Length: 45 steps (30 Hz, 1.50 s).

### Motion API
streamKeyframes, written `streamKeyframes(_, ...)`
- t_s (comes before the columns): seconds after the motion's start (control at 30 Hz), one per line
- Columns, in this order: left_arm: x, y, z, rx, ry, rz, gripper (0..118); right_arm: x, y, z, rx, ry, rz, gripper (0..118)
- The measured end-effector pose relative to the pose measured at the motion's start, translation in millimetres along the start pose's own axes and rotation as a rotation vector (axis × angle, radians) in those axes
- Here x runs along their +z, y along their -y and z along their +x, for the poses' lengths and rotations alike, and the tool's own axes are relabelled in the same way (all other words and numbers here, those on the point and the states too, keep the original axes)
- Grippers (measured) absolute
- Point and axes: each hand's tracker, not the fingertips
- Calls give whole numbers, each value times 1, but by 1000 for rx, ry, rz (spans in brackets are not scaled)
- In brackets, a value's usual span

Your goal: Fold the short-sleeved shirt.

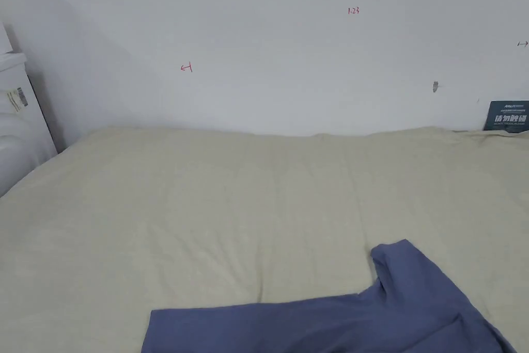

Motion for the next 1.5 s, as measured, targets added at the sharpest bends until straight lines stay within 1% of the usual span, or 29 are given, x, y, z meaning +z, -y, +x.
streamKeyframes(0.2, 15, 47, 0, -12, 21, -74, 4, 15, 43, 5, 67, 28, -65, 9)
streamKeyframes(0.23, 10, 51, 2, -19, 13, -83, 6, 10, 47, 5, 81, 41, -71, 10)
streamKeyframes(0.27, 5, 53, 3, -27, -9, -109, 15, 7, 50, 2, 106, 60, -78, 11)
streamKeyframes(0.3, 3, 54, 3, -42, -41, -134, 32, 6, 50, 2, 145, 72, -67, 25)
streamKeyframes(0.33, 4, 55, 1, -48, -58, -149, 49, 10, 51, 2, 168, 101, -41, 44)
streamKeyframes(0.37, 8, 55, -3, -42, -115, -159, 61, 17, 51, 3, 191, 144, 3, 62)
streamKeyframes(0.4, 19, 55, -8, -39, -131, -117, 66, 27, 49, 6, 199, 162, 49, 74)
streamKeyframes(0.43, 34, 53, -12, -46, -141, -67, 66, 41, 46, 9, 201, 173, 90, 76)
streamKeyframes(0.5, 69, 37, -14, -60, -187, 67, 68, 74, 36, 10, 198, 146, 205, 77)
streamKeyframes(0.57, 101, 14, -13, -23, -195, 210, 76, 112, 19, 4, 170, 110, 302, 78)
streamKeyframes(0.6, 117, 3, -9, -4, -202, 294, 82, 129, 11, -1, 161, 85, 366, 85)
streamKeyframes(0.67, 150, -19, 2, 22, -202, 438, 83, 161, -3, -12, 161, 72, 502, 95)
streamKeyframes(0.73, 181, -34, 11, 57, -136, 587, 84, 195, -8, -24, 154, 40, 720, 117)
streamKeyframes(0.77, 194, -42, 18, 72, -93, 640, 88, 208, -10, -28, 127, -3, 806, 118)
streamKeyframes(0.83, 211, -51, 26, 99, -56, 712, 91, 223, -21, -33, 30, -160, 867, 118)
streamKeyframes(0.87, 216, -54, 30, 113, -48, 739, 93, 224, -25, -32, -53, -244, 812, 118)
streamKeyframes(0.9, 219, -59, 35, 116, -29, 746, 99, 225, -29, -31, -105, -345, 746, 118)
streamKeyframes(0.93, 222, -60, 38, 123, 2, 756, 100, 220, -32, -33, -144, -383, 688, 118)
streamKeyframes(0.97, 224, -61, 42, 123, 30, 779, 100, 219, -31, -38, -163, -372, 674, 118)
streamKeyframes(1.03, 224, -61, 50, 91, 53, 792, 100, 213, -26, -42, -103, -366, 715, 118)
streamKeyframes(1.07, 225, -62, 55, 74, 44, 792, 100, 211, -26, -45, -52, -341, 703, 118)
streamKeyframes(1.1, 225, -62, 61, 38, 25, 795, 100, 211, -25, -50, -39, -306, 692, 117)
streamKeyframes(1.13, 224, -61, 65, 9, 22, 800, 100, 209, -24, -54, -14, -305, 671, 116)
streamKeyframes(1.23, 220, -56, 76, -21, 23, 805, 100, 202, -23, -64, -32, -339, 612, 115)
streamKeyframes(1.27, 219, -55, 79, -17, 26, 798, 100, 200, -22, -66, -15, -380, 602, 115)
streamKeyframes(1.33, 219, -55, 80, -39, 59, 779, 100, 200, -23, -74, 2, -351, 603, 114)
streamKeyframes(1.37, 219, -55, 83, -42, 51, 771, 100, 200, -22, -76, 44, -359, 629, 112)
streamKeyframes(1.4, 218, -54, 82, -51, 55, 770, 100, 202, -23, -77, 54, -366, 633, 109)
streamKeyframes(1.5, 217, -54, 84, -65, 46, 782, 99, 198, -26, -84, 95, -329, 633, 108)
